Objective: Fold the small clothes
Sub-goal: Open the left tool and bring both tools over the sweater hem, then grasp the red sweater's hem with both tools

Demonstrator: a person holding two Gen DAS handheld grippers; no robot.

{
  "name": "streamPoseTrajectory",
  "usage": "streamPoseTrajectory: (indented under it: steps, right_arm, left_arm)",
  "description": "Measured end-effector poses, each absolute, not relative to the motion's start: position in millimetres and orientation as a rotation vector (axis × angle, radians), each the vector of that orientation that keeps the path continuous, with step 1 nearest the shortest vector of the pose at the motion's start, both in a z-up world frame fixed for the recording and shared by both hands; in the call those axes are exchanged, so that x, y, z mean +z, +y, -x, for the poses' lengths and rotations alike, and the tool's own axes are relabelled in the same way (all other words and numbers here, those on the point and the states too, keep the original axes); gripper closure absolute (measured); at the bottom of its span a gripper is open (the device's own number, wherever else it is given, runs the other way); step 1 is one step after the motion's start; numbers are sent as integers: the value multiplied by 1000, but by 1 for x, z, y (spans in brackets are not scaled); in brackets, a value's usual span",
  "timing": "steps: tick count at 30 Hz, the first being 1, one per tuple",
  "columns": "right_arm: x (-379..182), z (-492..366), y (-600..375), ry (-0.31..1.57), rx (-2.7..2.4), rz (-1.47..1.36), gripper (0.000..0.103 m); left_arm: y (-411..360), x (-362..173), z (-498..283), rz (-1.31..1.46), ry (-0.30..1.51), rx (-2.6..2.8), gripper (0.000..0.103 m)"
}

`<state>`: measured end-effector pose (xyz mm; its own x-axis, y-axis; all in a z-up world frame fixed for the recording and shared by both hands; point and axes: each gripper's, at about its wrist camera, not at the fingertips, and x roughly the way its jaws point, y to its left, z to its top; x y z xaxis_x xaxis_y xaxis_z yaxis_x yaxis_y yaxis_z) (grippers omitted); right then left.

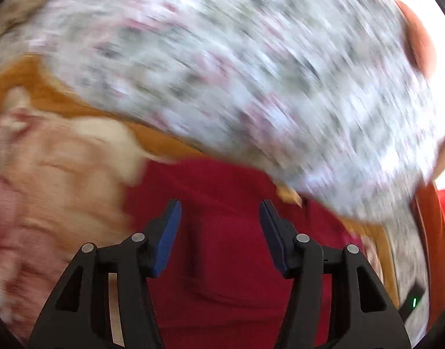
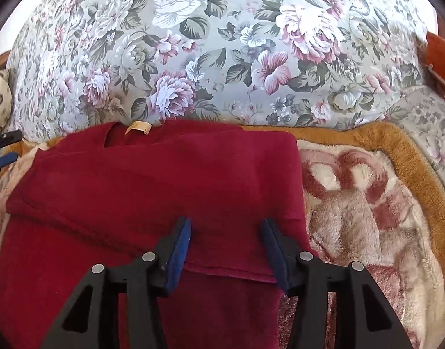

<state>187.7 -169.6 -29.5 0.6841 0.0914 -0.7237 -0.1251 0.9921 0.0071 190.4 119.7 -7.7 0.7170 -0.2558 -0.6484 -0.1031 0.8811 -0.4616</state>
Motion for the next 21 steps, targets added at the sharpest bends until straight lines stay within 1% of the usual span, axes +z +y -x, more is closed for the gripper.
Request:
streamPoseTrajectory:
  steps: [3, 5, 10, 14, 16, 18, 19, 21]
  right_arm:
    - [-29, -188, -169, 808, 121, 46, 53]
    - [-29, -188, -169, 809, 122, 44, 53]
    - [-29, -188, -169, 808, 121, 45, 53]
    - [-29, -189, -169, 811, 122, 42, 53]
    - [-29, -190, -169, 819, 122, 39, 53]
    - [-24, -194, -170, 860, 136, 32, 53]
    - [-19, -197, -170, 909, 159, 56, 53]
    - [-8, -188, -169, 949, 182, 123, 53]
  left_arm:
    - [92, -28, -204, 400, 853, -84, 48]
    - [96, -41, -209, 386, 857, -58, 52]
    - [110, -29, -200, 430, 863, -97, 52]
    - [145, -10, -156, 472, 810, 13, 51]
    - [153, -9, -130, 489, 815, 8, 51]
    - [153, -8, -99, 463, 832, -18, 51]
    - [150, -9, -84, 446, 837, -30, 51]
    - [147, -11, -52, 410, 837, -50, 47]
